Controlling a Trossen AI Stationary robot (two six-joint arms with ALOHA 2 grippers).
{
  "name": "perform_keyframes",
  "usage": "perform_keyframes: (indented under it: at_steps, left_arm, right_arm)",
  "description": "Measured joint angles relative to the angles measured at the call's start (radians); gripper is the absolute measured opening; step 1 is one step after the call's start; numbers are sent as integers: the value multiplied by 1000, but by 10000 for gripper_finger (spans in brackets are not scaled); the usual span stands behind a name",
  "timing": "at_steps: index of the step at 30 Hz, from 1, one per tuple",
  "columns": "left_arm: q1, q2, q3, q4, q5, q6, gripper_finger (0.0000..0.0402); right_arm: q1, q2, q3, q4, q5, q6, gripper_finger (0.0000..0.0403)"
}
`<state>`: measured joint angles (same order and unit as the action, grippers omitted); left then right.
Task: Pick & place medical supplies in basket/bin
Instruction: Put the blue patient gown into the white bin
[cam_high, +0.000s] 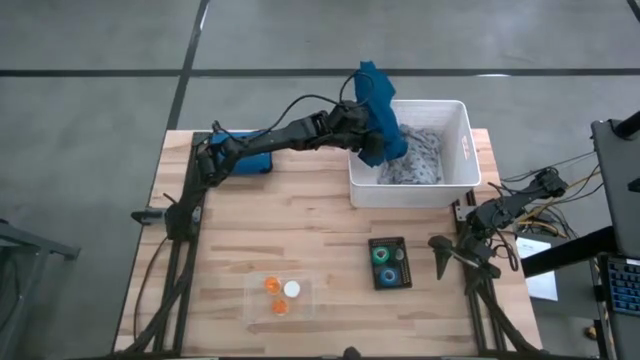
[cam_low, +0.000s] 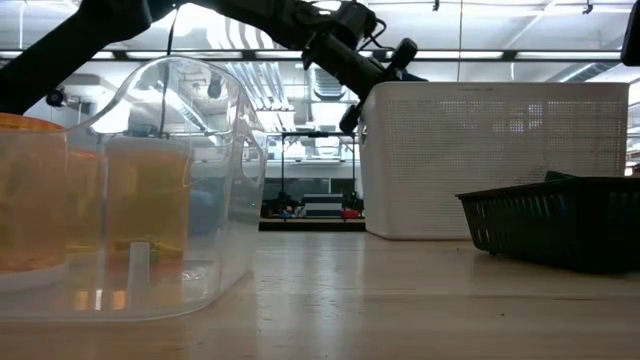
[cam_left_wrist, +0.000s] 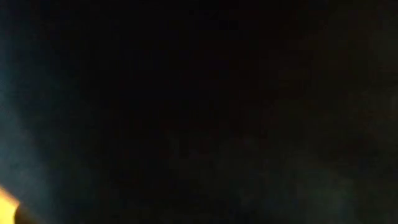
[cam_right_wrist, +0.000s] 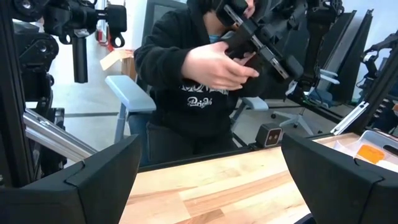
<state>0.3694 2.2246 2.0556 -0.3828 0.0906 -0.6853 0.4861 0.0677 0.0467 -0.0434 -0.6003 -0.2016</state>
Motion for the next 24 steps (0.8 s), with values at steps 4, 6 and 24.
perform_keyframes:
  at_steps: [4,6,24]
  left_arm:
    - [2,0,0,-7,0,0,81]
    - [2,0,0,-7,0,0,84]
    - [2,-3,2,-3,10,44,267]
  right_arm:
    - [0,0,0,-1,0,0,384]
    - [0,0,0,0,0,0,384]
    - [0,0,0,0,0,0,384]
